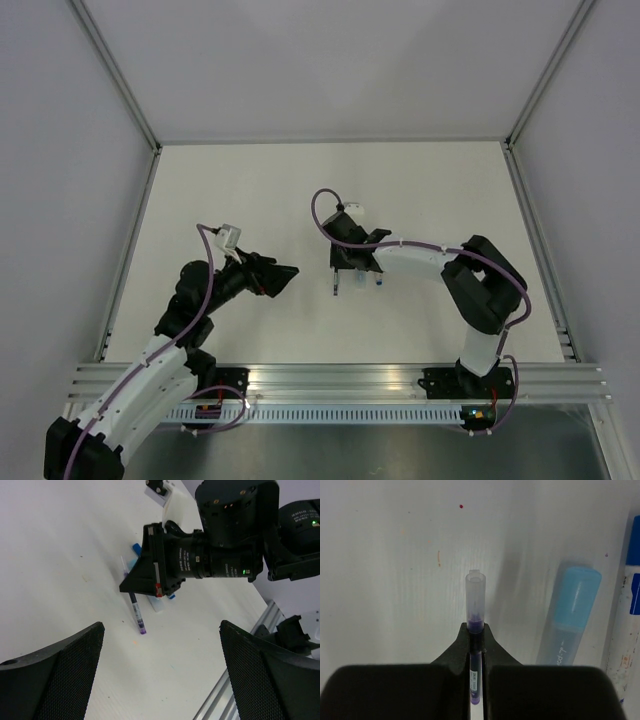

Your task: Insert the pens into the pen caps

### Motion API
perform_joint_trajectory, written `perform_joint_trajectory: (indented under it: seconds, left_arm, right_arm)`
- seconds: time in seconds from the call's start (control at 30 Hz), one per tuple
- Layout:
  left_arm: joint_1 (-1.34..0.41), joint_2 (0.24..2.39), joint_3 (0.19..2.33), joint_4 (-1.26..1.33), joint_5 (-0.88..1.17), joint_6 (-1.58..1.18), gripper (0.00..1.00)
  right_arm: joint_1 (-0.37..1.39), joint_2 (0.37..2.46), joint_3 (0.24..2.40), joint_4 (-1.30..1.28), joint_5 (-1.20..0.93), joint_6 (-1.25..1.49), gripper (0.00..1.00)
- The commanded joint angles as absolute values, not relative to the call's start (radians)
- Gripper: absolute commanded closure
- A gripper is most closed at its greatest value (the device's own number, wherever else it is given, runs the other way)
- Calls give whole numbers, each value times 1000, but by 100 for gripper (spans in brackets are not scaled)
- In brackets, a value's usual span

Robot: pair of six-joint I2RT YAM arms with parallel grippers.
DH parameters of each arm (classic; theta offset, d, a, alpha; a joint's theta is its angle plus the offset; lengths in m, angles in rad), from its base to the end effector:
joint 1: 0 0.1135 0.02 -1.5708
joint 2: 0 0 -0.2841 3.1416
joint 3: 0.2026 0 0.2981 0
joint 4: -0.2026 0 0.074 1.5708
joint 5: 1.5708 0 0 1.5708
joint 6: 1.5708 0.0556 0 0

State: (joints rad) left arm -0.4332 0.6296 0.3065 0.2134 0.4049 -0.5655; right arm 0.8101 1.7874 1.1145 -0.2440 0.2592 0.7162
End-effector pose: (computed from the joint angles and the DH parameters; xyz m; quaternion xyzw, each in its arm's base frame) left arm 0.1820 -0.1083 0.2313 0.0857 0.7369 -0.4445 0.5021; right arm 0.3030 0.2977 0.1545 -0.0026 0.9400 0.1317 0.3147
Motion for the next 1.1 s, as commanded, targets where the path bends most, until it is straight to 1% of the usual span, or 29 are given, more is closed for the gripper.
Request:
perform_joint_trajectory:
  seconds: [0.0,0.03,0.13,0.23,0.27,0.37,0.5,0.53,0.57,0.63,0.67,0.7,0.73,0.77,0.8,0.83,0.87,0.9,1.07]
  left_arm:
    - [-433,595,337,140,250,-514,0]
    - [-433,595,336,138,244,-511,0]
    - [-433,601,339,133,241,-511,0]
    - [-433,603,344,126,242,-509,0]
    - [-433,601,342,126,244,-508,0]
    - [-433,598,339,126,238,-508,0]
    - [-433,612,341,127,242,-505,0]
    - [-431,617,342,127,245,-503,0]
    - [-433,623,344,127,252,-503,0]
    - [-433,623,345,127,267,-502,0]
    - [-431,618,345,127,271,-502,0]
    - [-431,617,345,127,275,-500,0]
    - [-433,614,345,127,275,-500,0]
    - [-431,609,345,126,276,-499,0]
    - [-433,607,347,126,282,-499,0]
    - [-433,606,348,126,287,-497,0]
    - [-433,606,350,123,290,-499,0]
    - [-433,601,353,120,299,-496,0]
    - [-433,584,354,121,314,-488,0]
  right_arm:
    - [799,1850,1184,-307,287,791,100]
    - [796,1882,1204,-316,288,790,100]
    - [795,1930,1248,-363,325,793,95]
    - [790,1962,1278,-402,345,799,84]
    - [790,1965,1282,-409,348,807,78]
    - [788,1947,1287,-433,364,813,69]
    - [779,1875,1287,-460,356,786,61]
    - [781,1829,1282,-463,351,776,59]
    - [781,1801,1281,-471,350,767,55]
    - [779,1709,1253,-489,354,729,52]
    - [779,1669,1234,-482,336,707,46]
    - [779,1587,1174,-448,318,665,41]
    - [779,1544,1139,-434,304,648,21]
    - [779,1499,1108,-402,286,631,15]
    - [781,1406,1036,-381,276,593,11]
    - [782,1363,1001,-365,267,578,6]
    - [782,1315,970,-356,268,568,3]
    - [782,1225,912,-342,265,557,2]
    - [785,962,761,-290,297,515,2]
